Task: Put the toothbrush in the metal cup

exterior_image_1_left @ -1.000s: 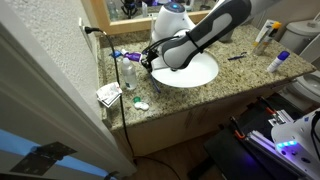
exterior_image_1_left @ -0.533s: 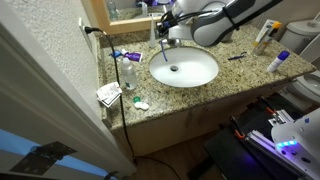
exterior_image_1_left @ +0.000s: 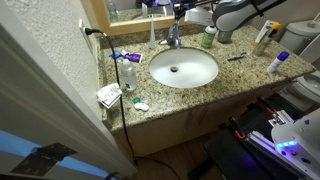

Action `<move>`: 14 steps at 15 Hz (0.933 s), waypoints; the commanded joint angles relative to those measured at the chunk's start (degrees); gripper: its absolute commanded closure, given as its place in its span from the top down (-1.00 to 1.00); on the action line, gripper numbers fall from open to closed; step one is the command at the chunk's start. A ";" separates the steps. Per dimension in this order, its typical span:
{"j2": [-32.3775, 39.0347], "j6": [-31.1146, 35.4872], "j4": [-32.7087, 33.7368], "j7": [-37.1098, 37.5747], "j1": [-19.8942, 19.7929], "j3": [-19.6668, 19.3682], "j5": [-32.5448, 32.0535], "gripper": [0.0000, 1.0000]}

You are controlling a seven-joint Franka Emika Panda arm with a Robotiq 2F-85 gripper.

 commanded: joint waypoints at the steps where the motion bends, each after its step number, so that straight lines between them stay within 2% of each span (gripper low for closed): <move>1: 0.53 0.38 2.02 5.42 2.23 -6.47 -4.86 -0.97; 2: 0.49 0.82 3.25 9.76 4.38 -11.86 -9.48 -0.97; 9: -1.82 -2.09 11.35 40.39 17.71 -42.67 -42.25 -0.97; 10: -2.46 -1.78 11.14 45.08 19.34 -45.26 -44.35 -0.97; 11: -2.40 -0.44 10.23 38.43 15.43 -40.53 -40.10 -0.97; 12: -2.66 -0.33 10.53 39.88 16.08 -42.11 -41.14 -0.89; 14: -2.91 -0.37 10.45 39.40 15.97 -41.70 -40.88 -0.89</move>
